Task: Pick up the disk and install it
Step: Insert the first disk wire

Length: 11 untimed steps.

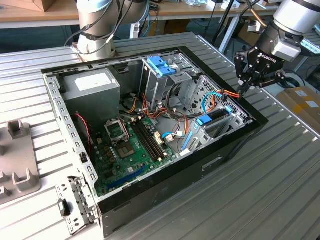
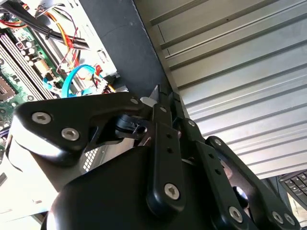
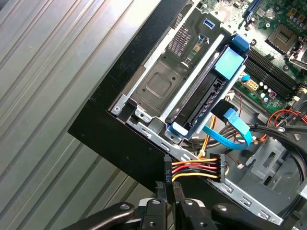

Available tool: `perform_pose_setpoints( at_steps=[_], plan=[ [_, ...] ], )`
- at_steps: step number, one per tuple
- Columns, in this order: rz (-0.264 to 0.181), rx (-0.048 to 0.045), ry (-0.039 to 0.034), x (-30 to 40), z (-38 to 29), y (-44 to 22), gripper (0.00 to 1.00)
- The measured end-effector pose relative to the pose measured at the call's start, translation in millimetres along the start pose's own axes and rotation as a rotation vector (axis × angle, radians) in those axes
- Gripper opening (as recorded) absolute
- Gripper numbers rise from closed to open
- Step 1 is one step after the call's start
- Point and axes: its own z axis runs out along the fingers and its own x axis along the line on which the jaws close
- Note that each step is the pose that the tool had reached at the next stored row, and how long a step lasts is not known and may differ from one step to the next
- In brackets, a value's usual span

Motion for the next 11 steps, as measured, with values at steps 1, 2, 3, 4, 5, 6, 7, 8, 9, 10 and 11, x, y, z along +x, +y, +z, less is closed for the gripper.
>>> perform_pose_setpoints(
  at_steps=[1,2,3,4,5,6,7,8,9,10,11],
  plan=[
    [0.000,0.0000,0.0001,0.0,0.0,0.0,0.16],
    [0.000,0.0000,0.0000,0.0,0.0,0.0,0.16],
    [0.000,0.0000,0.0000,0.0,0.0,0.0,0.16],
    [0.000,0.0000,0.0001,0.0,0.0,0.0,0.16],
    [0.000,0.0000,0.0000,0.0,0.0,0.0,0.16],
    [0.000,0.0000,0.0000,0.0,0.0,0.0,0.16],
    [0.000,0.0000,0.0001,0.1,0.0,0.0,0.16],
    [0.000,0.0000,0.0000,0.1,0.0,0.0,0.16],
    [0.000,0.0000,0.0001,0.1,0.0,0.0,0.16],
    [0.000,0.0000,0.0000,0.1,0.0,0.1,0.16],
    [0.000,-0.0001,0.0000,0.1,0.0,0.1,0.16]
  ],
)
